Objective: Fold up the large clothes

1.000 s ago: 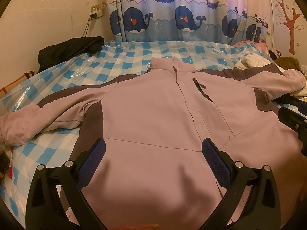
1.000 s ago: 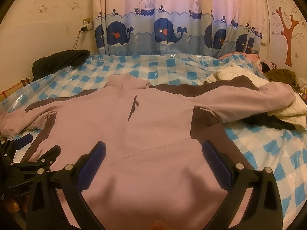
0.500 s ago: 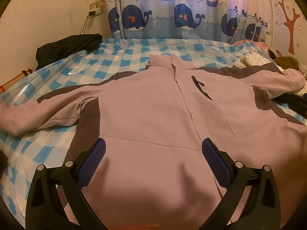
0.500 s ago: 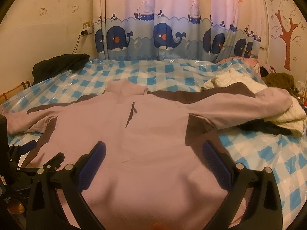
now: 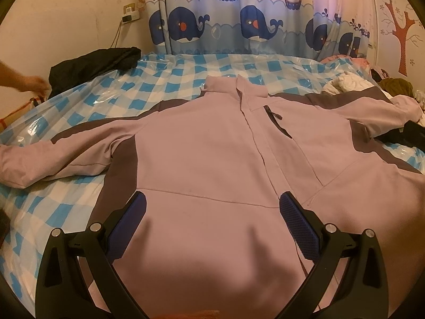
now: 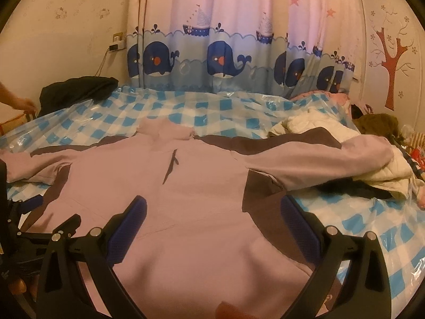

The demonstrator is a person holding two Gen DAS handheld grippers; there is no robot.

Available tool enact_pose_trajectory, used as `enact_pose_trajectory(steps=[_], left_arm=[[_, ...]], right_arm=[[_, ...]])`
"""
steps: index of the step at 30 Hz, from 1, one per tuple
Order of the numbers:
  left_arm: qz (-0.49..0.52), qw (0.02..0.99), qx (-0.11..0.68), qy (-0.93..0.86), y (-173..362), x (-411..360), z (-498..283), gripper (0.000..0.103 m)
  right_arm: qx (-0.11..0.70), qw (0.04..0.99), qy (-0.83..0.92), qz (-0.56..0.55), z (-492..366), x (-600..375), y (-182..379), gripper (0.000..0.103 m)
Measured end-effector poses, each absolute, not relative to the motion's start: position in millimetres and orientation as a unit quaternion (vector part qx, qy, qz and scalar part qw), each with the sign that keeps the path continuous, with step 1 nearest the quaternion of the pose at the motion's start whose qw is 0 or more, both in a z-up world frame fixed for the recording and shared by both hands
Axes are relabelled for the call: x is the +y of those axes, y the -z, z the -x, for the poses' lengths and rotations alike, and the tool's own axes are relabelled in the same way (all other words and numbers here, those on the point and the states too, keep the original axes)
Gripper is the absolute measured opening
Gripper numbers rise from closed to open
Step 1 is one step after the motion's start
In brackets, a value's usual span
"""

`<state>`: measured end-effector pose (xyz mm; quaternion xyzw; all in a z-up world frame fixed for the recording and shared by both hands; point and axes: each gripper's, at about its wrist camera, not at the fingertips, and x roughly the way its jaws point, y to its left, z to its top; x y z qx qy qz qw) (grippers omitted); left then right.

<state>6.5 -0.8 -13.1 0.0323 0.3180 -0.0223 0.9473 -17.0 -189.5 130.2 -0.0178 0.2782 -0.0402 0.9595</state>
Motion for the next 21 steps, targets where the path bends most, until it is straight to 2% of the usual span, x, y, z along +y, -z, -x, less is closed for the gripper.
enact_pose_trajectory(steps=[16,21], left_arm=[[-0.017,0.945,0.326,0.034,15.1,1.4,-8.5,0.097],[-0.008,0.943,0.331,0.029,13.7,2.5,-10.2,0.097]], right_arm=[[0.281,0.955,0.058,-0.067,10.0,-256.6,-151.7,0.097],[0.26,0.961,0.059,-0.069,15.4,-270.1,-164.5,0.097]])
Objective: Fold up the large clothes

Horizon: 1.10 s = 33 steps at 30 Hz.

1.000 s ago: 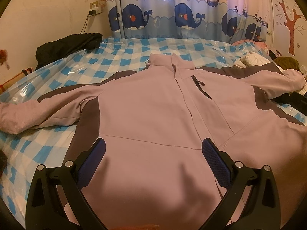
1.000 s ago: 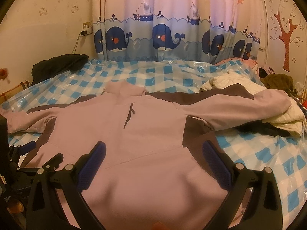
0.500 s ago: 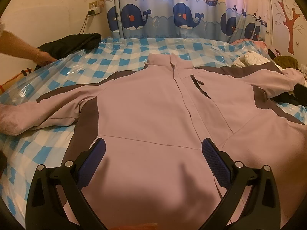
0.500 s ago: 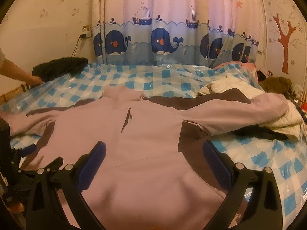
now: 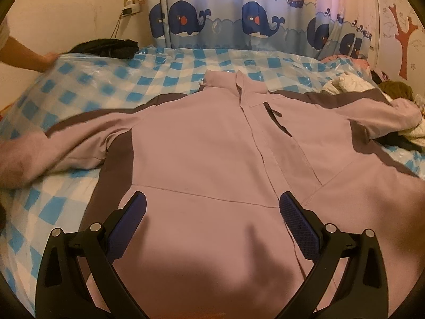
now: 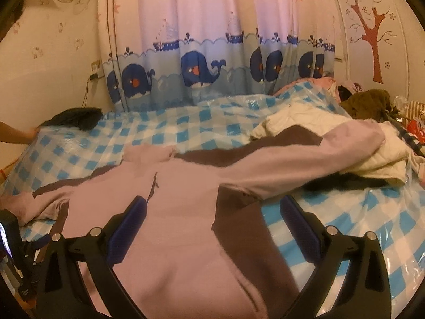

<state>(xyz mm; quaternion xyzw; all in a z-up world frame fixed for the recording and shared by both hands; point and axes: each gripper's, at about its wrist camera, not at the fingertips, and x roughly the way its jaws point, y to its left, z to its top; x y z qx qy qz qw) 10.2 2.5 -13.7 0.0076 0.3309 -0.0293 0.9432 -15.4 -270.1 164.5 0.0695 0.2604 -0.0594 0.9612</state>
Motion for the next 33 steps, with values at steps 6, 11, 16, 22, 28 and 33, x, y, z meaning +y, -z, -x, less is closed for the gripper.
enact_pose_trajectory(steps=[6,11,16,22,28,33], left_arm=[[0.015,0.943,0.333,0.017,8.3,11.1,-13.0,0.097],[0.017,0.948,0.317,0.004,2.1,16.4,-13.8,0.097],[-0.017,0.946,0.324,-0.022,-3.3,12.6,-17.6,0.097],[-0.017,0.945,0.327,-0.023,-4.9,9.2,-23.5,0.097],[-0.018,0.948,0.317,-0.008,-9.8,-4.8,-27.0,0.097],[-0.015,0.949,0.315,-0.002,-2.7,-4.9,-26.1,0.097]], right_arm=[[0.236,0.965,0.051,-0.105,19.8,-287.0,-173.2,0.097],[0.203,0.969,0.037,-0.133,25.9,-298.1,-180.8,0.097],[0.25,0.952,0.056,-0.167,14.4,-321.6,-172.9,0.097],[0.279,0.942,0.055,-0.179,2.1,-350.3,-168.3,0.097],[0.295,0.934,0.06,-0.191,-7.5,-384.9,-158.7,0.097],[0.306,0.921,0.066,-0.23,-21.2,-426.4,-143.7,0.097]])
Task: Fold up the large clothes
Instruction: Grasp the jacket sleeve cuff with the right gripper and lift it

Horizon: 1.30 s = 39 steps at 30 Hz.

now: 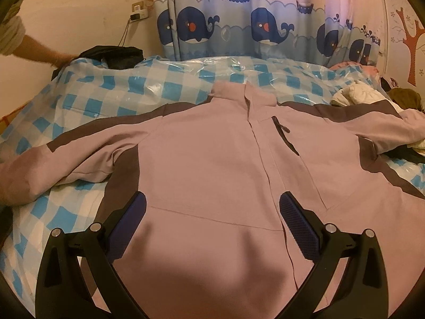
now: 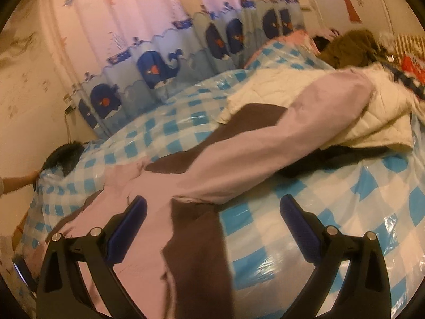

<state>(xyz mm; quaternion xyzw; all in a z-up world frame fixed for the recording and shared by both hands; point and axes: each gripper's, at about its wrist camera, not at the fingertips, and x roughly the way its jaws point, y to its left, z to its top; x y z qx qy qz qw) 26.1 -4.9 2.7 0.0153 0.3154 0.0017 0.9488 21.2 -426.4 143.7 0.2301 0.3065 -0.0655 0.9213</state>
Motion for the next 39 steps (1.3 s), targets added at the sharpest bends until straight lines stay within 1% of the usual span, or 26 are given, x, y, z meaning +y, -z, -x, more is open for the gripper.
enact_pose_trajectory(steps=[4,12,14,19,24,26,27,28,29,30,33,38,39], left_arm=[[-0.001,0.949,0.316,0.009,0.1,-1.3,-25.0,0.097],[-0.002,0.949,0.314,0.015,3.5,-5.5,-21.1,0.097],[0.0,0.951,0.31,0.015,2.4,-5.1,-19.1,0.097],[0.004,0.952,0.305,0.019,0.0,-3.5,-16.3,0.097],[0.006,0.955,0.297,0.019,-3.1,-2.8,-14.4,0.097],[0.007,0.955,0.295,0.019,-4.0,-3.5,-13.6,0.097],[0.006,0.956,0.294,0.019,-4.1,-4.1,-13.3,0.097],[0.005,0.956,0.293,0.019,-4.2,-4.8,-13.0,0.097],[0.004,0.956,0.292,0.019,-4.0,-4.8,-12.8,0.097],[0.002,0.957,0.291,0.019,-4.2,-5.6,-12.5,0.097],[-0.002,0.957,0.289,0.018,-3.7,-6.2,-12.3,0.097],[-0.001,0.958,0.288,0.019,-3.6,-5.5,-11.8,0.097],[-0.001,0.958,0.286,0.019,-4.2,-5.5,-11.4,0.097]], right_arm=[[0.298,0.894,0.078,-0.325,-34.0,-490.6,-129.7,0.097],[0.273,0.851,0.112,-0.435,-57.6,-577.0,-105.8,0.097],[0.256,0.839,0.117,-0.466,-60.5,-594.0,-100.4,0.097],[0.226,0.819,0.114,-0.515,-71.9,-626.4,-90.8,0.097],[0.219,0.799,0.129,-0.544,-80.8,-651.9,-77.9,0.096],[0.219,0.793,0.133,-0.552,-85.3,-659.0,-70.3,0.094],[0.22,0.792,0.133,-0.554,-86.6,-662.9,-66.9,0.087],[0.222,0.79,0.13,-0.557,-88.6,-667.0,-62.2,0.072],[0.228,0.789,0.129,-0.556,-90.8,-670.3,-57.7,0.064],[0.233,0.788,0.128,-0.555,-94.0,-673.6,-54.8,0.048],[0.237,0.799,0.117,-0.539,-97.2,-673.6,-54.6,0.028],[0.221,0.823,0.11,-0.512,-92.0,-665.1,-71.8,0.022],[0.216,0.829,0.109,-0.505,-93.0,-663.2,-76.9,0.019]])
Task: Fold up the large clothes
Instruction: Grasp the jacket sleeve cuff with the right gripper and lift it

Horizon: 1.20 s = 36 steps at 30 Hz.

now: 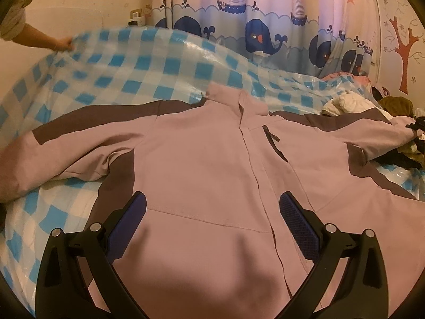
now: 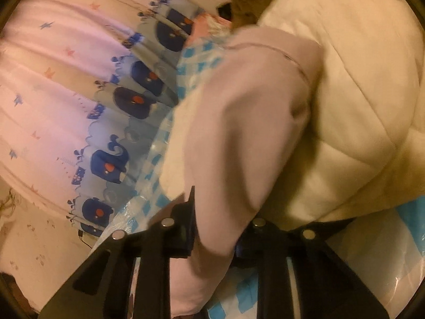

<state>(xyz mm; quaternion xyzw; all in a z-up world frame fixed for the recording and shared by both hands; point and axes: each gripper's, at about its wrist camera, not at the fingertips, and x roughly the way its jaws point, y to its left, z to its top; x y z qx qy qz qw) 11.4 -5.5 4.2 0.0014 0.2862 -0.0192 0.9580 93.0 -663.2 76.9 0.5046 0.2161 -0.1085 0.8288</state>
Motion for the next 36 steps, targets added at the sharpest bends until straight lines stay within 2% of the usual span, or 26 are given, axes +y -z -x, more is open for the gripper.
enact_pose_trajectory(steps=[3,14,19,25,28,32,36], left_arm=[[0.0,0.959,0.284,0.019,-4.6,-3.0,-10.8,0.097],[0.004,0.961,0.276,0.018,-8.7,-1.6,-8.1,0.097],[0.009,0.964,0.267,0.01,-15.7,4.1,-6.4,0.097],[0.039,0.967,0.252,-0.005,-27.8,24.7,-3.9,0.097],[0.05,0.969,0.243,-0.02,-32.3,38.3,-3.2,0.097],[0.066,0.969,0.236,-0.041,-36.1,58.2,-4.4,0.097],[0.08,0.969,0.228,-0.055,-40.3,73.8,-3.2,0.097]], right_arm=[[0.209,0.851,0.107,-0.47,-97.2,-653.4,-95.6,0.014],[0.187,0.883,0.092,-0.42,-101.2,-631.5,-129.1,0.01],[0.176,0.93,0.095,-0.307,-108.8,-588.2,-170.0,0.009],[0.15,0.979,0.03,-0.132,-132.7,-464.3,-239.2,0.009],[0.15,0.987,-0.028,-0.059,-148.3,-382.5,-255.9,0.009],[0.171,0.979,-0.108,0.019,-162.4,-280.2,-244.3,0.009],[0.226,0.95,-0.193,0.091,-176.2,-177.5,-189.7,0.009]])
